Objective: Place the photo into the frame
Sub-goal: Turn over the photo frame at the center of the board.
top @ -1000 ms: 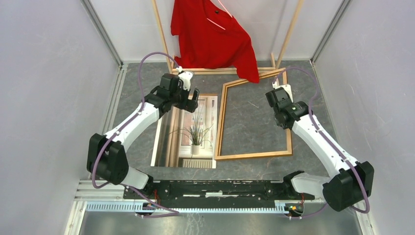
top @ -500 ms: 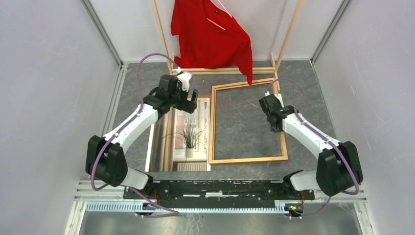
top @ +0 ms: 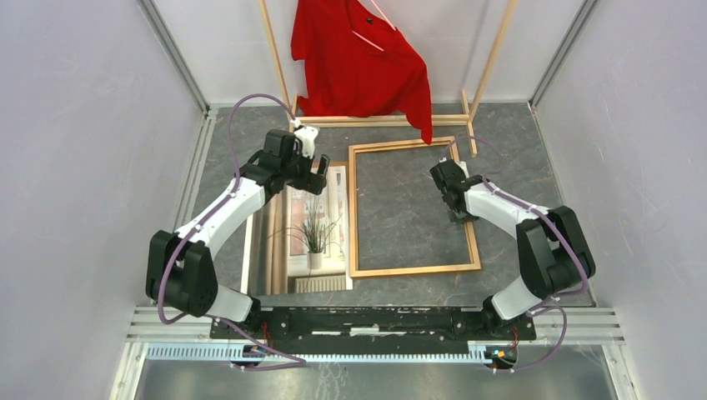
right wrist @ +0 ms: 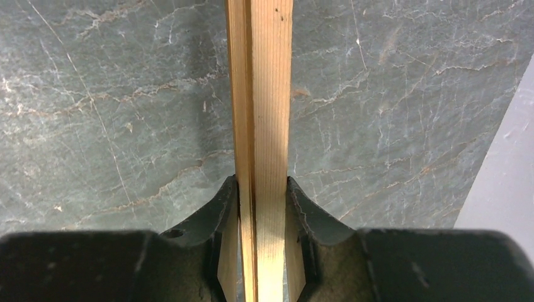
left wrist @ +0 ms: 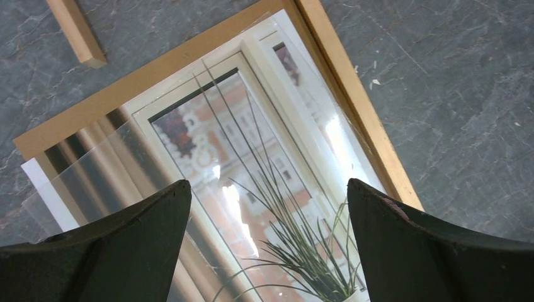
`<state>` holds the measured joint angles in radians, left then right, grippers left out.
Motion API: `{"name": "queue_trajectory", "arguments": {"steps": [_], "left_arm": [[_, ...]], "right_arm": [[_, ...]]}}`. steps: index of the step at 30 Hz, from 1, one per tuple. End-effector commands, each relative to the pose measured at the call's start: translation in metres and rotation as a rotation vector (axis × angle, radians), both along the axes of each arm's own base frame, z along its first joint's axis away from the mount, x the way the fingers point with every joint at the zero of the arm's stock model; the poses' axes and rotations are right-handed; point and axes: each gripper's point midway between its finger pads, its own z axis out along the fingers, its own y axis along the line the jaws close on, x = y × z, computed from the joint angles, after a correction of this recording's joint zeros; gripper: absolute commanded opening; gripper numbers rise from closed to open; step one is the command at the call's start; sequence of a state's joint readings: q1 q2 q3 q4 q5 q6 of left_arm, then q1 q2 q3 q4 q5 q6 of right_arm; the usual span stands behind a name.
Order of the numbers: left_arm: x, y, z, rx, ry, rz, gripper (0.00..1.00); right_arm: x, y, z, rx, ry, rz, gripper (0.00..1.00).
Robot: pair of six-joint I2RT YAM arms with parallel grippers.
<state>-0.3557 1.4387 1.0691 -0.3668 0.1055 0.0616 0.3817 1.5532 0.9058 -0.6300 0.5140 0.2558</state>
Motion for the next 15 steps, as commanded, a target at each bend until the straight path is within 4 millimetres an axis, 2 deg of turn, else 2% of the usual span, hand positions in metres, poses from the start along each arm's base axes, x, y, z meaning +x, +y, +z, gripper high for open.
{"name": "queue_trajectory", "arguments": {"steps": [1,4,7,10,15], "left_arm": [[0.004,0.015,0.009,0.026,-0.041,-0.005,1.0],[0.004,0.021,0.008,0.027,-0.033,0.001,1.0],[0.003,0.026,0.008,0.031,-0.029,0.004,1.0],[0.002,0.028,0.009,0.03,-0.028,-0.002,1.0],[0.001,0.031,0.014,0.014,-0.015,-0.008,1.0]], "right_arm": [[0.011,-0.013,0.004,-0.122,0.005,0.03,0.25],[0.018,-0.012,0.002,-0.123,0.001,0.028,0.41],[0.024,-0.012,0.002,-0.118,0.0,0.025,0.5],[0.031,-0.013,0.007,-0.11,-0.018,0.015,0.65],[0.048,0.002,0.032,-0.011,-0.11,-0.001,0.69]]}}
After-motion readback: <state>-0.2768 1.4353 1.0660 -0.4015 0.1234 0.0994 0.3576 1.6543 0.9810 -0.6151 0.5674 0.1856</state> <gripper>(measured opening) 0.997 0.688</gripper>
